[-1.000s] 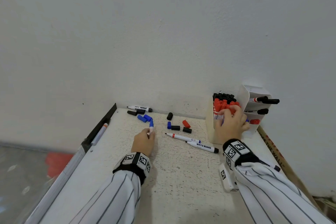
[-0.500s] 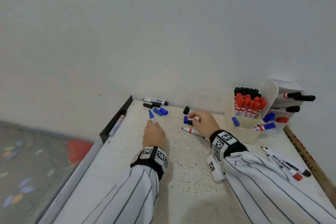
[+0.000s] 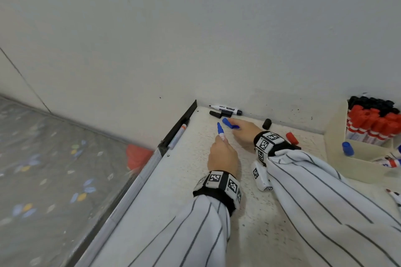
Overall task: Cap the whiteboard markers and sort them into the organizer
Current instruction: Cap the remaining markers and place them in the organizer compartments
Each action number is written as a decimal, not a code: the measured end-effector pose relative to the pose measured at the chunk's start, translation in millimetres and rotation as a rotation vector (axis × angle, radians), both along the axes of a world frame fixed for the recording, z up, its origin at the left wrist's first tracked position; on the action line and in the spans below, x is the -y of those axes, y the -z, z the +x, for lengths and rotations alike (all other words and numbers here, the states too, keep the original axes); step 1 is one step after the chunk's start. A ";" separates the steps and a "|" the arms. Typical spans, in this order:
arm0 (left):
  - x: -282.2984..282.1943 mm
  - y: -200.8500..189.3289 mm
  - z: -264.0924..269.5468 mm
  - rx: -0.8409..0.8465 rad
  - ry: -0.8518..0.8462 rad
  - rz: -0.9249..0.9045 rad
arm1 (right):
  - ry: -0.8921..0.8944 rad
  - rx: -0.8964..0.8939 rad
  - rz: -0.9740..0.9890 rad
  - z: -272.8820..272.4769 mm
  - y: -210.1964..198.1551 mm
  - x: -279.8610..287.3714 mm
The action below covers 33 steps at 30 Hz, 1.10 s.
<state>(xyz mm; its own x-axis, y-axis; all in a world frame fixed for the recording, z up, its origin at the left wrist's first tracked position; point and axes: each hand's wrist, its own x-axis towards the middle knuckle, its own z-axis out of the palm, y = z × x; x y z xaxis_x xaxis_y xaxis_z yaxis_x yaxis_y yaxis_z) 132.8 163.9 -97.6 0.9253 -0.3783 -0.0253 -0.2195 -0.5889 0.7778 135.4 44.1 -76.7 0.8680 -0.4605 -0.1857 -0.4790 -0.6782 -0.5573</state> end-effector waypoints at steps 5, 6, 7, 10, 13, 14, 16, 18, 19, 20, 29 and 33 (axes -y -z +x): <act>0.2 2.3 0.8 -0.007 0.015 -0.012 | -0.017 -0.053 -0.094 6.0 1.5 0.3; 0.2 2.5 1.1 -0.008 0.016 -0.008 | -0.010 -0.080 -0.109 5.0 1.1 0.6; -0.2 2.1 1.1 -0.009 0.017 -0.005 | -0.008 -0.119 -0.125 3.4 1.3 0.6; -1.4 1.4 1.5 0.005 0.036 0.015 | 0.007 -0.209 -0.136 -3.2 2.5 0.6; -3.7 -0.5 1.1 0.049 0.055 0.028 | 0.055 -0.137 -0.165 -9.3 -1.8 1.8; -4.3 -0.6 1.2 0.066 0.059 0.035 | 0.083 -0.089 -0.164 -11.8 -4.2 2.8; -5.3 -1.1 1.5 0.102 0.072 0.066 | 0.124 0.040 -0.123 -19.7 -9.3 5.2; -5.2 -1.2 1.8 0.137 0.102 0.107 | 0.127 0.155 -0.095 -30.9 -15.0 6.2; -4.9 -1.8 1.7 0.146 0.118 0.124 | 0.120 0.190 -0.097 -37.4 -18.0 6.1; -4.3 -2.2 1.7 0.155 0.135 0.139 | 0.117 0.218 -0.102 -43.7 -20.8 5.9; 0.1 -2.9 -3.7 0.232 0.422 0.125 | 0.177 0.343 0.025 -97.3 -20.6 4.7; -1.7 -3.6 -9.6 0.166 0.533 -0.010 | 0.250 0.369 0.039 -110.2 -17.8 1.3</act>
<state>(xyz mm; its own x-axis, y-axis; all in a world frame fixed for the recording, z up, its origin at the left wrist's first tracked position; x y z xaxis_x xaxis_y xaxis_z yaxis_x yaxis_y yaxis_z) 123.2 165.6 -94.0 0.5970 -0.7946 0.1108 -0.6049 -0.3552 0.7127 25.3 42.8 -58.9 0.7422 -0.6635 0.0946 -0.3897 -0.5420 -0.7446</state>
